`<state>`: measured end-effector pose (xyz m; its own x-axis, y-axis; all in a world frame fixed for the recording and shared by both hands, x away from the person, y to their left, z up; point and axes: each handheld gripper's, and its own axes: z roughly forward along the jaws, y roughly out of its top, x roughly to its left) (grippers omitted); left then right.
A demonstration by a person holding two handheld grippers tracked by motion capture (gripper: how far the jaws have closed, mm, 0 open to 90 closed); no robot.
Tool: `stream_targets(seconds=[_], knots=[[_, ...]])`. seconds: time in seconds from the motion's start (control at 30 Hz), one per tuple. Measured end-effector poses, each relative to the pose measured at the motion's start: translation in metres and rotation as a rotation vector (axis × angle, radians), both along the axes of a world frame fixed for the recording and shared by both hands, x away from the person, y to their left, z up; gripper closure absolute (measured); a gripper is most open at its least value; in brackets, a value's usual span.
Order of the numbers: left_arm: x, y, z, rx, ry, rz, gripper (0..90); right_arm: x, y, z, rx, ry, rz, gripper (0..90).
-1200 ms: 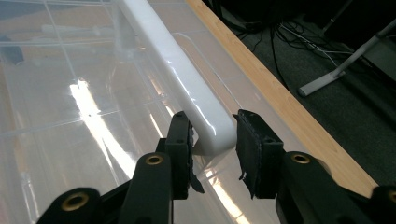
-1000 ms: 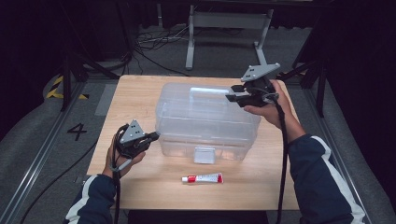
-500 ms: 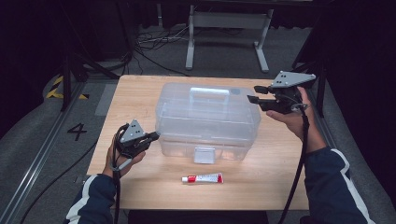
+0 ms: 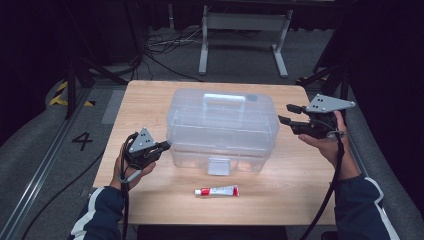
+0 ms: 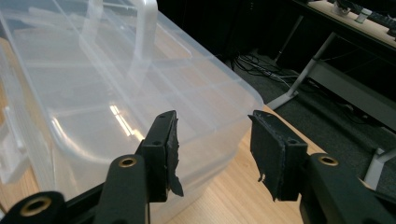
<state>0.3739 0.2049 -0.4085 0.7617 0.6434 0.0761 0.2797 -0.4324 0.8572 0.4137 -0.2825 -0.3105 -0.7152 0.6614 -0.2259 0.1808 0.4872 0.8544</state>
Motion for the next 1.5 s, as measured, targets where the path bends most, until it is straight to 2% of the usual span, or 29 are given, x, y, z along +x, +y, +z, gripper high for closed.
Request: stream_targets(seconds=[0.07, 0.27, 0.57, 0.83, 1.07, 1.23, 1.37, 1.5], knots=[[0.0, 0.0, 0.0, -0.001, -0.002, 0.0, 89.9, -0.001, -0.002, -0.003, 0.001, 0.003, -0.002, 51.0], [0.0, 0.0, 0.001, 0.001, -0.003, 0.001, 89.9, -0.003, -0.009, -0.024, 0.003, 0.03, -0.003, 48.5], [0.0, -0.001, 0.001, 0.006, -0.005, 0.001, 89.9, -0.005, -0.009, -0.053, -0.064, 0.06, 0.021, 46.7], [0.0, 0.0, 0.003, 0.005, -0.01, 0.001, 89.9, -0.005, -0.01, -0.071, -0.087, 0.09, 0.04, 45.2], [0.001, -0.001, 0.004, -0.001, -0.011, -0.002, 89.9, -0.005, -0.008, -0.08, -0.077, 0.102, 0.074, 43.2], [0.002, -0.003, 0.005, -0.003, -0.014, -0.005, 89.9, -0.007, -0.005, -0.083, -0.04, 0.072, 0.089, 42.9], [0.002, -0.003, 0.005, -0.001, -0.018, -0.004, 89.9, -0.008, -0.005, -0.083, -0.041, 0.05, 0.087, 43.3], [0.002, -0.002, 0.007, -0.008, -0.023, -0.006, 89.5, -0.012, -0.006, -0.084, -0.025, -0.003, 0.077, 45.8]])
